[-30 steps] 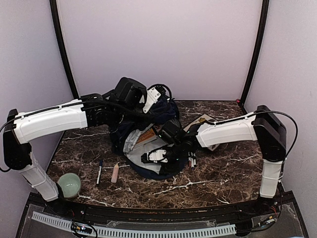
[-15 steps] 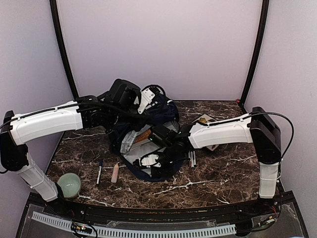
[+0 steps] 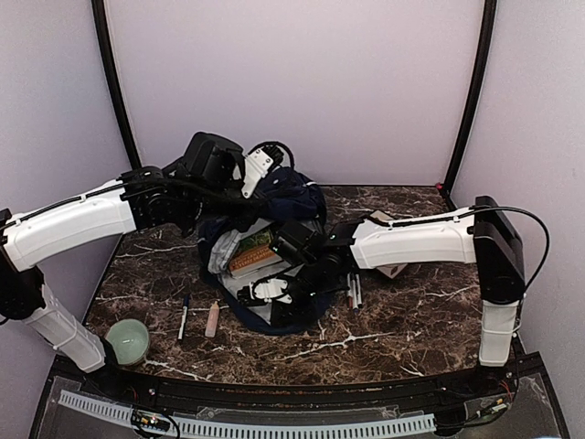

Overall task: Pack the student bag
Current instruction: Adjust the student bag at the center of the board.

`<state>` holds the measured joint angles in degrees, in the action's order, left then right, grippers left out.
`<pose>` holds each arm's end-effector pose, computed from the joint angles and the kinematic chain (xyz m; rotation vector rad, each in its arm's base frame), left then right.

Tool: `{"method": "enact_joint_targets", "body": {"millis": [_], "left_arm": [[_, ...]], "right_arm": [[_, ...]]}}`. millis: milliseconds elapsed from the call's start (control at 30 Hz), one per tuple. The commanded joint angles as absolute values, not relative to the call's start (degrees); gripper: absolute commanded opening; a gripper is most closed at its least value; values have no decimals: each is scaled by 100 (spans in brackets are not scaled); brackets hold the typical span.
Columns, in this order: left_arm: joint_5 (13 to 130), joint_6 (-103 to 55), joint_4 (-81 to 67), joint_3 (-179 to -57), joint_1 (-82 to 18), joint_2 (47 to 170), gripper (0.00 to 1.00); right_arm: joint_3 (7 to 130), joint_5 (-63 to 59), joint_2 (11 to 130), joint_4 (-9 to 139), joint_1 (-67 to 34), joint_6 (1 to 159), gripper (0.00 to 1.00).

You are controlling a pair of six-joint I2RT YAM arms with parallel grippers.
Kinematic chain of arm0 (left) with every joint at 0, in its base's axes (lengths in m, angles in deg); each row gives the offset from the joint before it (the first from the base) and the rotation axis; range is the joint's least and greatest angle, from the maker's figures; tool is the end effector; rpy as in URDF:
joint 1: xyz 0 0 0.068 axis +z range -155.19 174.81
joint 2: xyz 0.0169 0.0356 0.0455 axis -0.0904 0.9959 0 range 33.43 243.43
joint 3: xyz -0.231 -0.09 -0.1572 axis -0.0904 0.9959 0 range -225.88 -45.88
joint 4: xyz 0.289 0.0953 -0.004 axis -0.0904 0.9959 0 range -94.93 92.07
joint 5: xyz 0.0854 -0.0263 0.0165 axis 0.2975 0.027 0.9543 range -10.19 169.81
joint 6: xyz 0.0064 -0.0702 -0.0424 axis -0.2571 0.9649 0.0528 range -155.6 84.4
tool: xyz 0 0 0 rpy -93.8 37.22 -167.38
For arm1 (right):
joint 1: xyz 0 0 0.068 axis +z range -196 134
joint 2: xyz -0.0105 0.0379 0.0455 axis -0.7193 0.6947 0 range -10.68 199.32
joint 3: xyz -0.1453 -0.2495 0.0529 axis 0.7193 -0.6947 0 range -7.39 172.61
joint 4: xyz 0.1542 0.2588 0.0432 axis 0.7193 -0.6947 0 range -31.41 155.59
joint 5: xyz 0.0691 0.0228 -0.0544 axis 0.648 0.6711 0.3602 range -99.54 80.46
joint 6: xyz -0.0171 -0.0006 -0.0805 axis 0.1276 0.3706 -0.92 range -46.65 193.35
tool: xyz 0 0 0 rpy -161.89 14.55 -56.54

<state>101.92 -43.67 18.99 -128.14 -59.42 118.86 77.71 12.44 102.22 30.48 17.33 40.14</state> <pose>0.2648 -0.3213 0.3779 0.8277 1.8298 -0.1198 0.1913 0.4407 0.1690 -2.1037 1.7068 0.6766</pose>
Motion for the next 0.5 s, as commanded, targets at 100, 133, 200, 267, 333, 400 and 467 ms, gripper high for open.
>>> {"method": "enact_joint_targets", "body": {"millis": [100, 133, 200, 267, 333, 400, 467], "left_arm": [[10122, -4128, 1847, -12656, -5904, 11706, 0], [10043, -4082, 1798, -12567, -5906, 11760, 0], [9937, -4018, 1746, -12423, -5906, 11884, 0], [9878, -3940, 1697, -12309, -5906, 12014, 0], [9748, -3861, 1586, -12188, -5906, 12103, 0], [9663, -3811, 1529, -12122, -5906, 12152, 0], [9624, -3789, 1531, -12110, -5906, 12217, 0]], "right_arm": [[7703, 1365, 9801, 2941, 1828, 4098, 6], [7632, 1303, 9810, 2947, 1833, 4084, 6], [7508, 1315, 9791, 2947, 1828, 4088, 8], [7365, 1351, 9699, 2969, 1827, 4128, 13], [7244, 1329, 9519, 3000, 1818, 4142, 19], [7156, 1330, 9322, 2954, 1790, 4121, 23], [7019, 1406, 9081, 2888, 1718, 4094, 27]]}}
